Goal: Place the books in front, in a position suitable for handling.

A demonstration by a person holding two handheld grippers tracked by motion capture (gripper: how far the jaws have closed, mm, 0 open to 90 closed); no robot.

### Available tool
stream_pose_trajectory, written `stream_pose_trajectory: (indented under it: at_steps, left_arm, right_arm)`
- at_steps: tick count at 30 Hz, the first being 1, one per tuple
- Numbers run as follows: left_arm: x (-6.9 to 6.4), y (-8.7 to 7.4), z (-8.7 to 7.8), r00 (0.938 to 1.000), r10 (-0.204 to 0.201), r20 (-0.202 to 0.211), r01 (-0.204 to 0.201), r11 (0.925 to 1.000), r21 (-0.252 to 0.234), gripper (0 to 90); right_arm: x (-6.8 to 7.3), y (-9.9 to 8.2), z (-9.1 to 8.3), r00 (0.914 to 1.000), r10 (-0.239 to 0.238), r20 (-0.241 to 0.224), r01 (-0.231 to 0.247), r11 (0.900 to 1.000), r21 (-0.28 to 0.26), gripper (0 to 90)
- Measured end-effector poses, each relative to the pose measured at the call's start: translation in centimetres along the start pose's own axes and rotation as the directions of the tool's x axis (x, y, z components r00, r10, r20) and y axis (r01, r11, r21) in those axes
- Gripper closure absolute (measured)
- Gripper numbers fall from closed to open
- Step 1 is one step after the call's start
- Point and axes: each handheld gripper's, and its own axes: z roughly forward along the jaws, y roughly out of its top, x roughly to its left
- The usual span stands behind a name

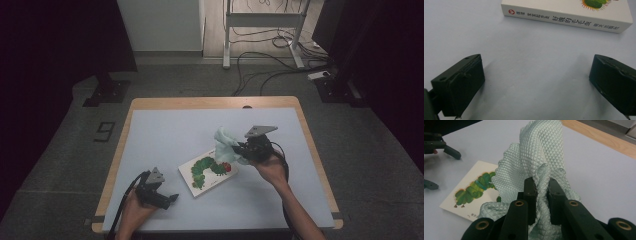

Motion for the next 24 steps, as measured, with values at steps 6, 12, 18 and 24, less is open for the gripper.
stream_pose_trajectory:
  at_steps: [6, 12, 18, 24]
  left_arm:
    - [0.0, 0.0, 0.0, 1.0000, 0.000, 0.000, 0.000, 1.0000, 0.000, 0.0]
    - [0.0, 0.0, 0.0, 1.0000, 0.000, 0.000, 0.000, 1.0000, 0.000, 0.0]
    - [0.0, 0.0, 0.0, 1.0000, 0.000, 0.000, 0.000, 1.0000, 0.001, 0.0]
    - [0.0, 0.0, 0.0, 1.0000, 0.000, 0.000, 0.000, 1.0000, 0.000, 0.0]
  right_arm:
    - [1.1, 0.4, 1.5, 0.9994, -0.022, -0.025, 0.022, 0.9997, 0.005, 79.1]
    - [2.4, 0.8, 3.3, 0.9972, -0.050, -0.055, 0.050, 0.9987, 0.009, 79.1]
    - [3.9, 1.2, 5.1, 0.9936, -0.078, -0.081, 0.079, 0.9967, 0.017, 79.0]
    - [5.0, 1.5, 6.7, 0.9899, -0.098, -0.102, 0.101, 0.9945, 0.027, 79.1]
